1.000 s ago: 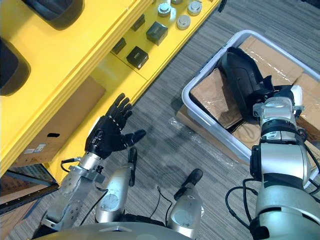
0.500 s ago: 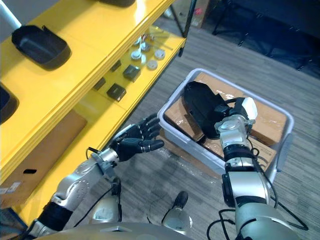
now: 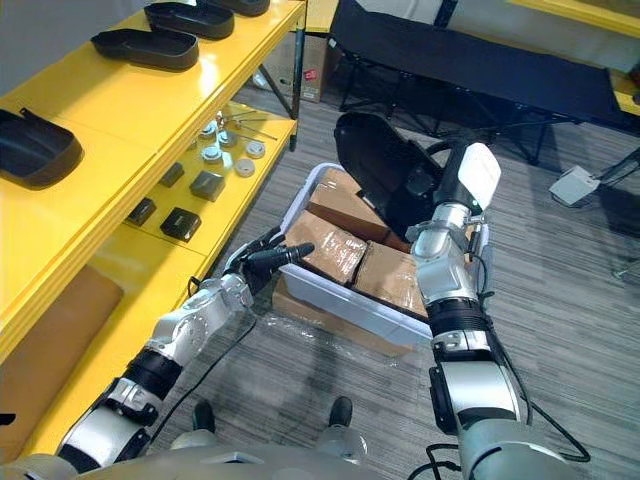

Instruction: Walk over and take three plastic housings, then place them on the shelf

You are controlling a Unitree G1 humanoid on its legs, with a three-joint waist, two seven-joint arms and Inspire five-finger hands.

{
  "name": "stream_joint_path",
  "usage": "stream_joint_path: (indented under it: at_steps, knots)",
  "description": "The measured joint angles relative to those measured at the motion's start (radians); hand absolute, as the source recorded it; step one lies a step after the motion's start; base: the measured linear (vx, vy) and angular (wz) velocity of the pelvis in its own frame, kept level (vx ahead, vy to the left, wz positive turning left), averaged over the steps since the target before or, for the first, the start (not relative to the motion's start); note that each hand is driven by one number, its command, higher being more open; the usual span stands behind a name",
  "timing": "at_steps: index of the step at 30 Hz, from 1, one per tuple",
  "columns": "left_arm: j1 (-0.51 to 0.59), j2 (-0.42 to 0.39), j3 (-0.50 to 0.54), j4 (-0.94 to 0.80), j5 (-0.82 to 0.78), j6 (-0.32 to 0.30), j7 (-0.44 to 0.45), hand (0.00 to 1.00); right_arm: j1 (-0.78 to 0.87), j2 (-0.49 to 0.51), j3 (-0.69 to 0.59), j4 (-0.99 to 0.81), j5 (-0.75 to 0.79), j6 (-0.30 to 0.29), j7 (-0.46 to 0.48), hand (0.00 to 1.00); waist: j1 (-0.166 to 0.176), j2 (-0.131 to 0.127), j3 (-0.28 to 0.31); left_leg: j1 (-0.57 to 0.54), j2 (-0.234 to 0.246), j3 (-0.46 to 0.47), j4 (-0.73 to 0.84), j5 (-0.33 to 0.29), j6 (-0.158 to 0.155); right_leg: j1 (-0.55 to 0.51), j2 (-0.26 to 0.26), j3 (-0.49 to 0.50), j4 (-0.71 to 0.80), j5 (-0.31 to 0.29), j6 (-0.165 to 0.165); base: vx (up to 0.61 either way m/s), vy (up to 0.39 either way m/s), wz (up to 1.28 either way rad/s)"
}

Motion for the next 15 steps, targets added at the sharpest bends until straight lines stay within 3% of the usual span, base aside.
stream_joint_path:
  at_steps: [3,6,13,15]
  knots:
    - [-0.021,-0.026,0.006,0.025,-0.109,-0.06,0.018,1.0,0.014,0.012,0.021,-0.003,-0.002,-0.059,-0.031,0.0,-0.015,-0.002,-0.001,0.003,0.0,0.004,0.0,0.0,0.0,0.0,0.0,0.002,0.0,0.003,0.0,0.0,-0.002,-0.01]
    - [-0.055,-0.033,0.022,0.058,-0.196,-0.082,0.024,1.0,0.035,0.051,0.025,-0.047,-0.003,-0.096,-0.051,0.0,-0.021,-0.002,-0.001,0.013,-0.001,0.019,0.0,-0.001,-0.001,-0.001,0.0,0.014,-0.001,0.008,-0.001,-0.01,-0.002,-0.11]
    - [-0.093,-0.051,0.015,0.084,-0.314,-0.101,0.021,1.0,0.064,0.078,0.069,-0.105,-0.042,-0.186,-0.075,0.0,-0.025,-0.016,-0.014,0.022,-0.001,0.04,0.001,-0.004,-0.003,-0.009,0.0,0.034,-0.001,0.015,-0.004,-0.02,-0.006,-0.11]
    - [-0.111,-0.061,0.005,0.129,-0.39,-0.103,-0.016,1.0,0.064,0.091,0.075,-0.119,-0.041,-0.219,-0.075,0.0,-0.023,-0.017,-0.015,0.03,-0.002,0.043,0.001,-0.004,-0.003,-0.007,-0.001,0.037,-0.001,0.018,-0.004,-0.02,-0.006,-0.07]
